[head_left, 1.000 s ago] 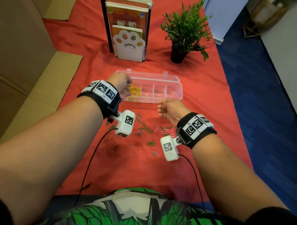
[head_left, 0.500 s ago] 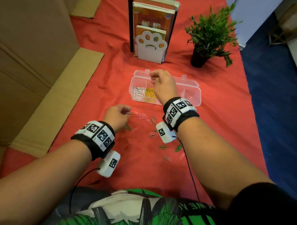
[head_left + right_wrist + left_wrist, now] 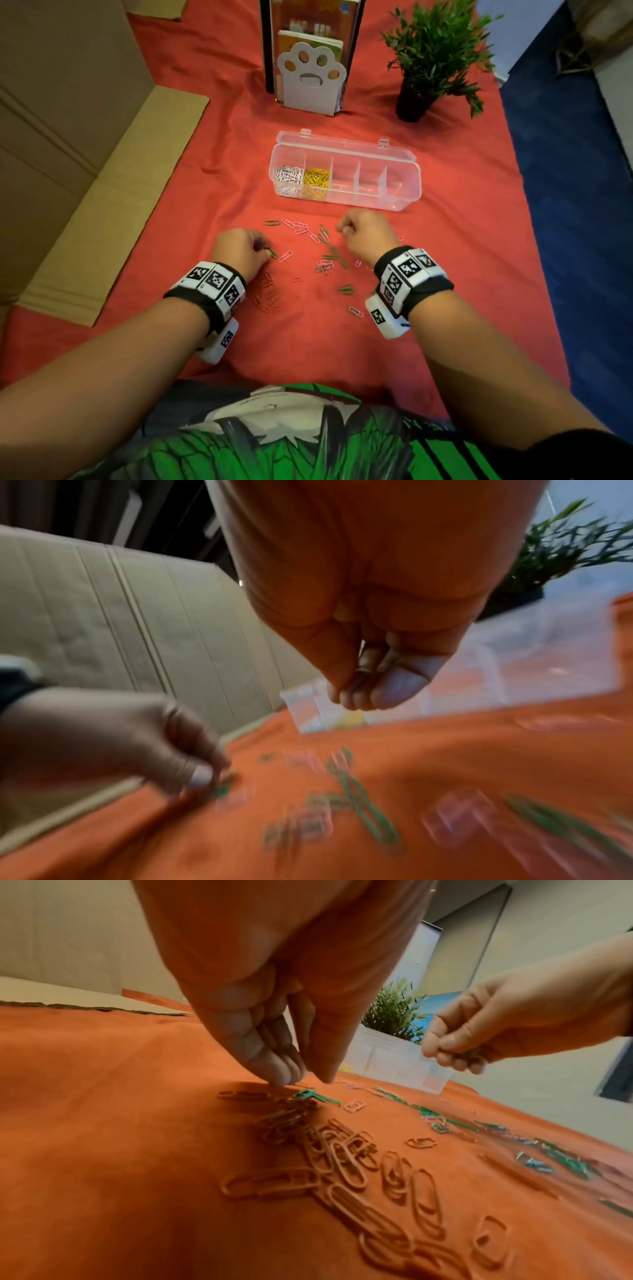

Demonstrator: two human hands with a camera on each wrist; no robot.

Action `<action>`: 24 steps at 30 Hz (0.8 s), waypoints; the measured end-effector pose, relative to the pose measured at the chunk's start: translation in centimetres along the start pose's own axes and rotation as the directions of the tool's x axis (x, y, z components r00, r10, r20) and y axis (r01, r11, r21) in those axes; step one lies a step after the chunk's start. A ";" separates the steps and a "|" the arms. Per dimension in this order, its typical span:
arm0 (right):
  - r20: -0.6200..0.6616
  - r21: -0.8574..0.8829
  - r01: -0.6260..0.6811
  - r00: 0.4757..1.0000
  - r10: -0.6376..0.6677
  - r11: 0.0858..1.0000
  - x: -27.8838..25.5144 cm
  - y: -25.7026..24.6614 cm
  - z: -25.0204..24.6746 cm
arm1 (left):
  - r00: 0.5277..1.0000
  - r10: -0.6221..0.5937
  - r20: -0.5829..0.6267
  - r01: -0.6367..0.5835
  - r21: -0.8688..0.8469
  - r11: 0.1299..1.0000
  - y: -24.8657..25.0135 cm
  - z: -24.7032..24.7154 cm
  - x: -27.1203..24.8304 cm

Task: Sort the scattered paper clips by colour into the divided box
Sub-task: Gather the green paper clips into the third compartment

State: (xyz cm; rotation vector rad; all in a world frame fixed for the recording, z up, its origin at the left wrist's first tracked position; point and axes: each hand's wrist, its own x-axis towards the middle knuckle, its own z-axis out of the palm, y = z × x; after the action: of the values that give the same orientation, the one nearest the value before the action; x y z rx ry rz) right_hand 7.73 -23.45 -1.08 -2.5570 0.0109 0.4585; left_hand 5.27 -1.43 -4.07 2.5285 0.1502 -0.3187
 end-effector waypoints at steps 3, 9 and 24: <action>0.022 -0.095 -0.024 0.999 0.026 0.995 -1.3 2.1 2.5 | 0.999 0.048 0.025 -0.050 0.103 0.993 0.3 0.7 0.6; 0.007 -0.288 0.174 0.984 -0.180 0.942 -2.5 2.0 5.2 | 0.996 0.064 0.065 -0.073 0.145 0.987 0.1 1.2 1.2; 0.154 0.646 -0.328 0.940 0.303 0.689 -1.0 2.4 3.0 | 0.943 -0.270 0.194 0.332 -0.582 0.742 0.1 -0.2 1.5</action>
State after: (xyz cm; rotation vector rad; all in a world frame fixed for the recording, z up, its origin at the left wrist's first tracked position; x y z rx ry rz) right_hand 5.54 -24.04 -4.36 -1.8245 0.5251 0.5139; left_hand 6.79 -1.29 -4.23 1.8298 0.5419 -0.4386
